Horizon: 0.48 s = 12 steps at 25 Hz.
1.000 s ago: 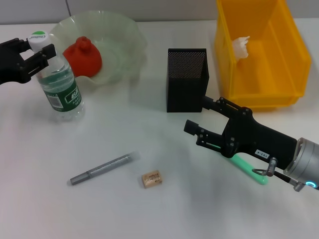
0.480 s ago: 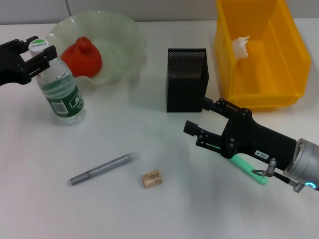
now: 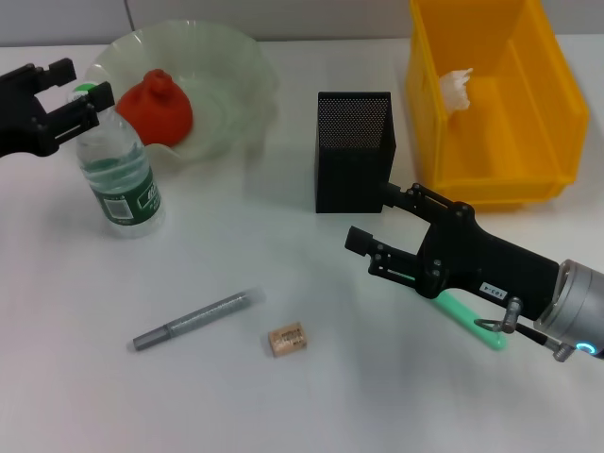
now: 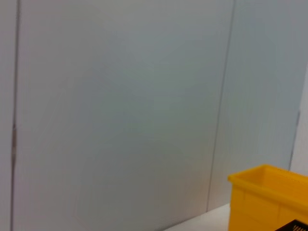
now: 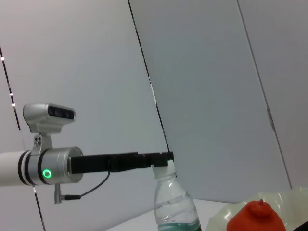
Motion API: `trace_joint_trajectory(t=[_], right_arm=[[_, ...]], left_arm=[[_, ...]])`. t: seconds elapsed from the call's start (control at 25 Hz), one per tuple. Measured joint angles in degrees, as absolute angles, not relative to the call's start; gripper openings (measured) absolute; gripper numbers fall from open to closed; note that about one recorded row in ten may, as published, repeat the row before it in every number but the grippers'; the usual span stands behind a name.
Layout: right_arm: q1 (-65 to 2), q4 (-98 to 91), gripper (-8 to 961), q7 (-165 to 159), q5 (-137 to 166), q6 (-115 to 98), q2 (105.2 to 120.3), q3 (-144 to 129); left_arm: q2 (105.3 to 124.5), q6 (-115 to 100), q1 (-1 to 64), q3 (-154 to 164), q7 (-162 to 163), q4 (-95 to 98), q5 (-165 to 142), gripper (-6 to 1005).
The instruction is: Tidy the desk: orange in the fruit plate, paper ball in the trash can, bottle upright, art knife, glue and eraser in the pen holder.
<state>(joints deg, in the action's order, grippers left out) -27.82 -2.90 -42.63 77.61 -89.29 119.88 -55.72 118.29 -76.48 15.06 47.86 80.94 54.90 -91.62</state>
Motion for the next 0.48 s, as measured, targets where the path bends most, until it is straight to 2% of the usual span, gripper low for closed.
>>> trace_joint_trajectory(t=[0.48], right_arm=[[-27.87,-2.9,712,-42.63,77.61,-89.29,119.88,-55.72]], left_arm=[[118.45,-77.35,15.95,47.81,80.95,57.26,-91.12,646]])
